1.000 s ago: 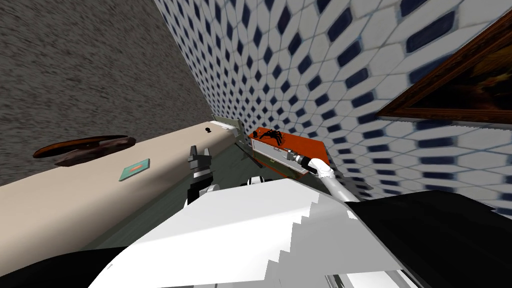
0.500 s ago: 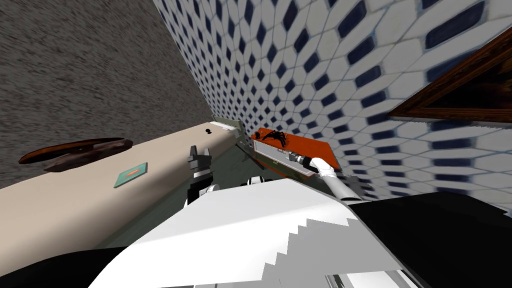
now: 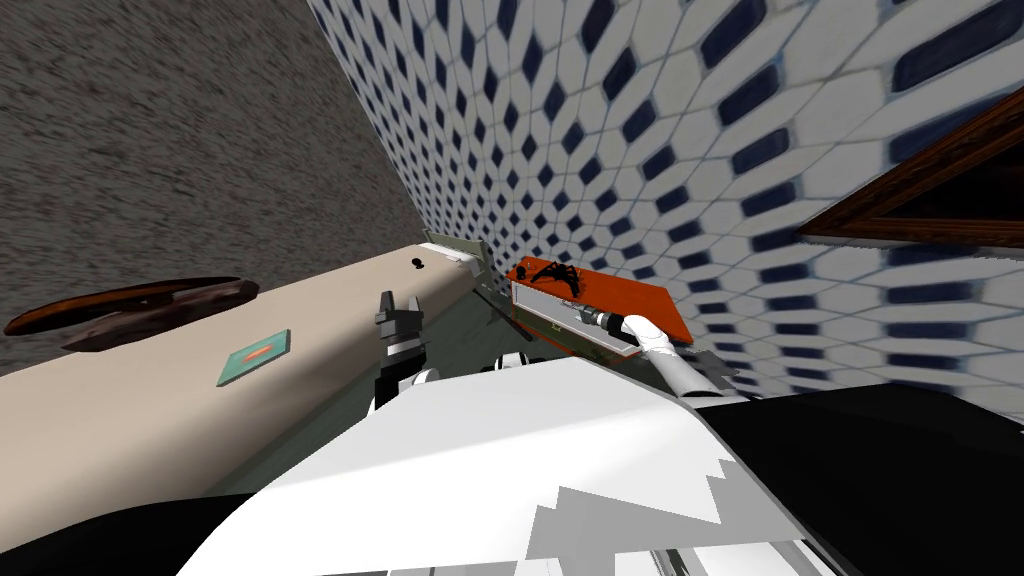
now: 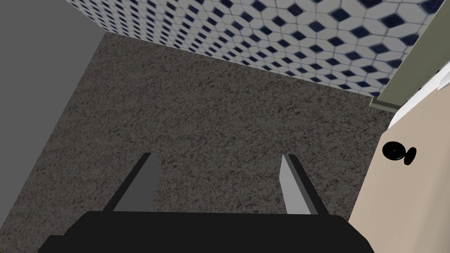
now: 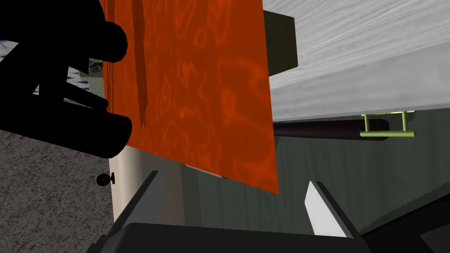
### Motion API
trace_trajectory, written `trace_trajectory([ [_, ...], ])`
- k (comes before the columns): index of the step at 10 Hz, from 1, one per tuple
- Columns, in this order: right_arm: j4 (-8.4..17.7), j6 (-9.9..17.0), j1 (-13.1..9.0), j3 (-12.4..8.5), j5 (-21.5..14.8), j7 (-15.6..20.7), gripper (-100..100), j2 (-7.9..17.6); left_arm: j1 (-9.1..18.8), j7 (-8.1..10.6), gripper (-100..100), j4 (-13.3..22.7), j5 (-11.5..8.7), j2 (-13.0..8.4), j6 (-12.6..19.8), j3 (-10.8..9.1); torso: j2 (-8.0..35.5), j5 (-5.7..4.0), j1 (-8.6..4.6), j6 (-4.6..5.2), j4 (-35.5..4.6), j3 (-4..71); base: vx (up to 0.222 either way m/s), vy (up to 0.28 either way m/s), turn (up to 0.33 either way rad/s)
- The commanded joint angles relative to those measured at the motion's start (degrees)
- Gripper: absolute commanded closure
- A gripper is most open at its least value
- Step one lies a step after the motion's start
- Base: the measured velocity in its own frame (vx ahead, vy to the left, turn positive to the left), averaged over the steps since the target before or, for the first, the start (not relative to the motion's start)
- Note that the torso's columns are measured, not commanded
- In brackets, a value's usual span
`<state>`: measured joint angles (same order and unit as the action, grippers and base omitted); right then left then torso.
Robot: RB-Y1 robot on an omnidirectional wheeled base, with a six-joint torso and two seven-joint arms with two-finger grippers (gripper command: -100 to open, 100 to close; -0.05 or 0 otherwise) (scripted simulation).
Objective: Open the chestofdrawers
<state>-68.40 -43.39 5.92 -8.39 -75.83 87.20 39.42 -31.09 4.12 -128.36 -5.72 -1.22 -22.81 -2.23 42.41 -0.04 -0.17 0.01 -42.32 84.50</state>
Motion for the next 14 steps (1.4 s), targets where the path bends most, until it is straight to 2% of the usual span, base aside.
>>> trace_trajectory([
  [1, -0.02, 0.0, 0.0, 0.0, 0.01, -0.03, 100, 0.0, 0.0, 0.0, 0, 0.0, 0.0, 0.0, 0.0, 0.0, 0.03, 0.0, 0.01, 0.0, -0.01, -0.03, 0.0, 0.0, 0.0],
  [4, -0.63, -0.54, 0.22, -0.04, 0.0, -0.4, 100, 0.56, 0.02, 0.0, 0, 0.0, 0.0, 0.01, 0.0, 0.01, 0.11, 0.13, 0.46, 0.0, -0.04, -0.08, -0.099, 0.114, -0.031],
  [7, -0.94, -0.78, 0.36, -0.08, 0.0, -0.56, 100, 0.83, 0.02, 0.0, 0, 0.0, 0.0, 0.02, 0.0, 0.02, -0.11, 0.05, 0.19, -0.01, 0.02, 0.06, -0.123, 0.141, -0.031],
  [8, -0.72, -1.12, 0.19, -0.26, -0.07, -1.18, -100, 1.74, 0.01, 0.0, 0, 0.0, 0.0, 0.01, 0.0, 0.01, -0.4, -0.03, -0.14, -0.02, 0.1, 0.23, 0.064, -0.037, 0.041],
  [10, -0.49, -1.34, 0.02, -0.42, -0.12, -1.64, -100, 2.46, -0.02, 0.0, 0, 0.0, 0.0, -0.02, 0.0, -0.02, -0.67, -0.13, -0.38, -0.01, 0.2, 0.42, 0.122, -0.128, 0.035],
  [12, -0.16, -1.69, -0.24, -0.65, -0.19, -2.35, -100, 3.57, -0.02, 0.0, 0, 0.0, 0.0, -0.02, 0.0, -0.02, -0.17, 0.03, 0.15, -0.01, 0.05, 0.1, 0.136, -0.117, 0.041],
  [13, -0.6, -1.43, 0.0, -0.53, -0.26, -2.36, -100, 3.26, -0.02, 0.0, 0, 0.0, 0.0, -0.01, 0.0, -0.02, -0.11, 0.1, 0.34, -0.01, 0.02, 0.05, 0.074, -0.048, 0.013],
  [14, -0.14, -0.38, 0.03, -0.04, -0.46, -1.36, -100, 1.64, -0.01, 0.0, 0, 0.0, 0.0, -0.01, 0.0, -0.01, 0.13, 0.13, 0.48, 0.0, -0.03, -0.08, 0.074, -0.023, 0.036],
])
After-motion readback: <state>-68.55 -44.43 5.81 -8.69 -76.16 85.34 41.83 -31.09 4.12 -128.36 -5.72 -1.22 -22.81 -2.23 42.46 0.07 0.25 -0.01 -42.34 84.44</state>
